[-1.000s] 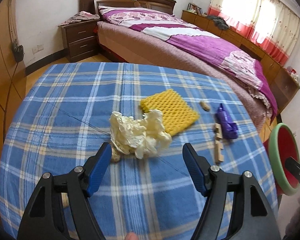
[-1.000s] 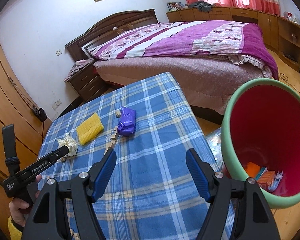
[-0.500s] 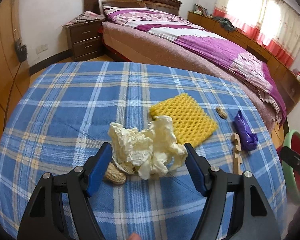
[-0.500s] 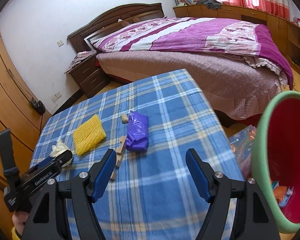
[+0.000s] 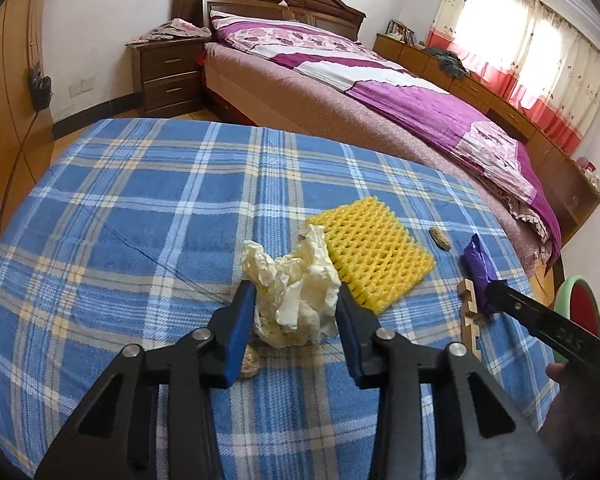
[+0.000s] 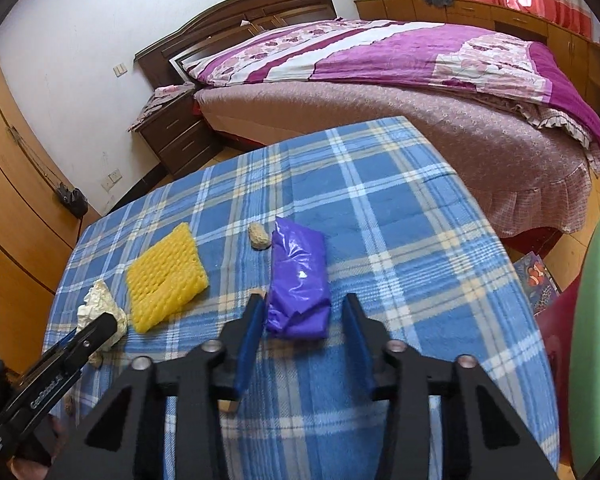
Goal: Collect trash
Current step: 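Grasp the crumpled cream tissue with the left tool while the right tool grasps the purple bag, then carry the tissue and purple bag over the red bucket with both tools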
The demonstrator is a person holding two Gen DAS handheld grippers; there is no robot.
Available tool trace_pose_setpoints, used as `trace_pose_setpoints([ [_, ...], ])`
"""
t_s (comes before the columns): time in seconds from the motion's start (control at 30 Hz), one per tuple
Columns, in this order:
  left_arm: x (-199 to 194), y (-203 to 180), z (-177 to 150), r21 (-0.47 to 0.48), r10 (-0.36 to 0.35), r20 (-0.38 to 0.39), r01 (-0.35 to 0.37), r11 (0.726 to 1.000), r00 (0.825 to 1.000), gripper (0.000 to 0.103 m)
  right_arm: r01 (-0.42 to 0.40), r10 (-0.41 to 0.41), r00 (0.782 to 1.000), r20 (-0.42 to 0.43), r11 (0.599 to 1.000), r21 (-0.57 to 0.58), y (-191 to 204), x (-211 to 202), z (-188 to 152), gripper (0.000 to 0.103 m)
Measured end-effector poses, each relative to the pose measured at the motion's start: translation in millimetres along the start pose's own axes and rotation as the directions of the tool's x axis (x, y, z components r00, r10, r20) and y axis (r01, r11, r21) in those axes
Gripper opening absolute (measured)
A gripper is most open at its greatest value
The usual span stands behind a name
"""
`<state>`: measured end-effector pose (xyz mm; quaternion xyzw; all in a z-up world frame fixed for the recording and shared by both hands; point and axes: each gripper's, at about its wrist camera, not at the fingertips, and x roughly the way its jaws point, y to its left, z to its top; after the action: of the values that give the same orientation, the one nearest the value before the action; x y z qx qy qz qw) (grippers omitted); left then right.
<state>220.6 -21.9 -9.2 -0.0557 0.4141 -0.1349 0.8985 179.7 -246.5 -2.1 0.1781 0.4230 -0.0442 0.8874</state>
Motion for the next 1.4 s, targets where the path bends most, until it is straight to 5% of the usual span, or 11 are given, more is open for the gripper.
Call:
trace_pose_setpoints([
  [0.33,-17,1,2,-0.013,-0.015,0.010,0.015,1.000,1.000,0.030,-0.016,0.016,1.000,0.017,1.000,0.020,-8,-4,-2,0.028],
  [1.4,-127,-29,-34,-0.051,-0.173,0.115,0.179,0.982,0.978,0.028,-0.122,0.115,0.980,0.162,0.992,0.036,-21,-155,-65,0.027],
])
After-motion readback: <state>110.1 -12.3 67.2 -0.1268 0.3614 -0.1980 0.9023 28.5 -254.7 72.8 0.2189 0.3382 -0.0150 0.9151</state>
